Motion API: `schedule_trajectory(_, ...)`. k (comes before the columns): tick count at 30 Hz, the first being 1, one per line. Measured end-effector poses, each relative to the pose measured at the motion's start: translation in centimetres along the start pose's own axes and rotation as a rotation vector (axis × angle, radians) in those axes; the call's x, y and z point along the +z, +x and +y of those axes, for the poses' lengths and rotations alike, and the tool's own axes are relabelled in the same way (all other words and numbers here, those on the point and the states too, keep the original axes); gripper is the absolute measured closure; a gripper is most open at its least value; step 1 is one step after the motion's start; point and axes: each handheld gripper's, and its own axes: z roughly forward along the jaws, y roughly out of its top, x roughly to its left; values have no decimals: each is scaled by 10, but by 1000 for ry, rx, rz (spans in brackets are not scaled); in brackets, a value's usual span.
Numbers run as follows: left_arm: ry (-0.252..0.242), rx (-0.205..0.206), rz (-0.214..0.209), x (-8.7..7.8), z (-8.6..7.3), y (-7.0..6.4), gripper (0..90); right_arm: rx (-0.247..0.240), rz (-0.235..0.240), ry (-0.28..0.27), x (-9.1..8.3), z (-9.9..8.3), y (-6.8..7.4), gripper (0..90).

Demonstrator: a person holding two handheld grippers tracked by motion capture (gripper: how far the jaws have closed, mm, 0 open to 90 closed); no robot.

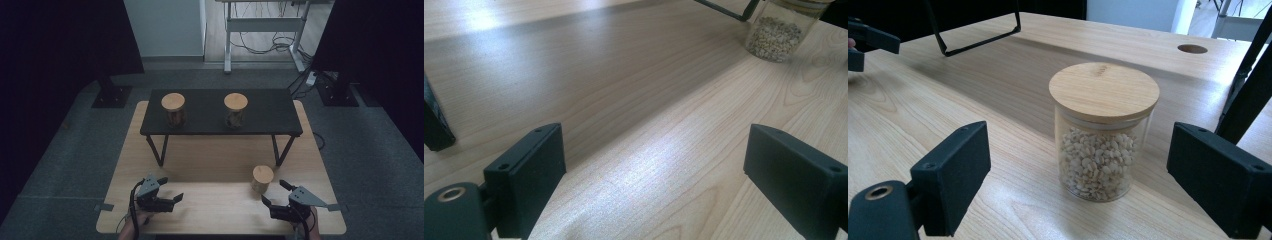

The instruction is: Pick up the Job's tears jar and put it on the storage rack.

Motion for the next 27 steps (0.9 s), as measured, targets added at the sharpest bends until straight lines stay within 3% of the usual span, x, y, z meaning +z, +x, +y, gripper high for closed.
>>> schedule_trajectory(27,0,2,-6,1,0,-1,90,16,-14,31,13,-3,-12,89)
